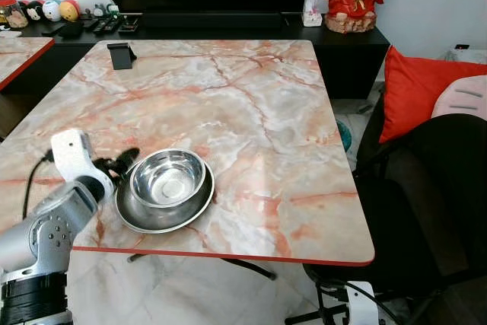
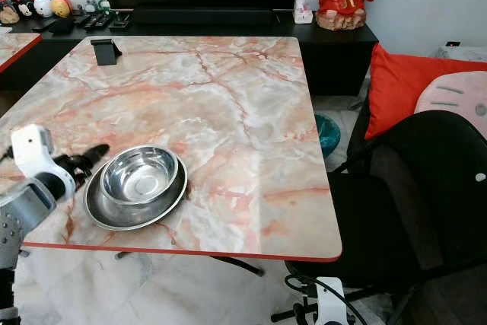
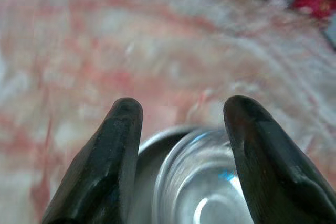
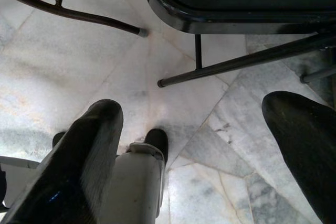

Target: Setting the table

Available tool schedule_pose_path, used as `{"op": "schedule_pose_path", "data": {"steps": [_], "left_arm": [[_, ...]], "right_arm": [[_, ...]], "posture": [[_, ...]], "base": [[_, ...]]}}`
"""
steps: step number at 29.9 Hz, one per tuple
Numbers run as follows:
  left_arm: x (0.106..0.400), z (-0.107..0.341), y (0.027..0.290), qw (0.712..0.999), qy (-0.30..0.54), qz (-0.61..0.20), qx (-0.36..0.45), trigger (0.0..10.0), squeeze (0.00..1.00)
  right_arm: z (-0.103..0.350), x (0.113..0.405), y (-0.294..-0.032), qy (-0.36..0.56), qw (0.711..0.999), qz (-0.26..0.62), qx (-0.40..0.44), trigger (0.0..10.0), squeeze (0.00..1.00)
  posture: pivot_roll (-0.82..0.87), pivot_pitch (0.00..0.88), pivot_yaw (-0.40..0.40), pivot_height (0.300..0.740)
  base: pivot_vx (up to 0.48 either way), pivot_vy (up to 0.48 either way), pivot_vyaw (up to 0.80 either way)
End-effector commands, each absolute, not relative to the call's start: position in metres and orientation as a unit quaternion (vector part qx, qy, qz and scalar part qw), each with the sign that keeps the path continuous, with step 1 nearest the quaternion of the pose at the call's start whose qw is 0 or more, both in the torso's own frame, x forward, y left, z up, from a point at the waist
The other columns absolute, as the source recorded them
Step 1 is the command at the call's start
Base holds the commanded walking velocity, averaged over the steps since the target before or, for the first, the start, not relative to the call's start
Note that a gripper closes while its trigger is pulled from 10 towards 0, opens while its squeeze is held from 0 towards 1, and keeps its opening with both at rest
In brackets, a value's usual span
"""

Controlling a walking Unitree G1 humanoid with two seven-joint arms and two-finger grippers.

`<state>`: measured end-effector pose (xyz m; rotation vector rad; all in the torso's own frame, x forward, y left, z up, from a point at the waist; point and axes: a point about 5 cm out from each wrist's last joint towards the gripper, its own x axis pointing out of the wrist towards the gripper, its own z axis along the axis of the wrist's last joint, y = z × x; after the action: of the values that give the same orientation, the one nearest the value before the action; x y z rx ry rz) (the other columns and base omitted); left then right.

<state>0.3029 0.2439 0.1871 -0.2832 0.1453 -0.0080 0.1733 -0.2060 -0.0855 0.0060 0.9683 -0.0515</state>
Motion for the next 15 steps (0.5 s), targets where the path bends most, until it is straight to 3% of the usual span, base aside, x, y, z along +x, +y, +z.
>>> {"op": "schedule_pose_path", "data": {"steps": [1, 5, 9, 12, 15], "left_arm": [[0.304, 0.204, 0.238, 0.993, 0.038, -0.031, -0.11, 10.0, 0.0], [0.301, 0.208, 0.227, 0.991, 0.042, -0.093, -0.082, 10.0, 0.0], [0.302, 0.209, 0.232, 0.994, 0.026, -0.08, -0.073, 10.0, 0.0], [0.303, 0.2, 0.235, 0.999, 0.015, -0.04, 0.022, 10.0, 0.0], [0.301, 0.192, 0.225, 0.997, 0.016, -0.062, 0.039, 10.0, 0.0]], "right_arm": [[-0.084, 0.176, -0.206, 0.465, 0.885, -0.025, 0.002, 10.0, 0.0], [-0.084, 0.176, -0.206, 0.465, 0.885, -0.025, 0.002, 10.0, 0.0], [-0.084, 0.177, -0.206, 0.464, 0.886, -0.025, 0.003, 10.0, 0.0], [-0.084, 0.177, -0.206, 0.463, 0.886, -0.025, 0.003, 10.0, 0.0], [-0.084, 0.177, -0.206, 0.463, 0.886, -0.025, 0.003, 10.0, 0.0]], "posture": [[-0.04, 0.0, 0.012, 0.72], [-0.04, 0.0, 0.013, 0.72], [-0.04, 0.0, 0.016, 0.72], [-0.04, 0.0, 0.016, 0.72], [-0.05, 0.0, 0.017, 0.72]], "base": [[0.0, 0.0, 0.0], [0.0, 0.0, 0.0], [0.0, 0.0, 0.0], [0.0, 0.0, 0.0], [0.0, 0.0, 0.0]]}}
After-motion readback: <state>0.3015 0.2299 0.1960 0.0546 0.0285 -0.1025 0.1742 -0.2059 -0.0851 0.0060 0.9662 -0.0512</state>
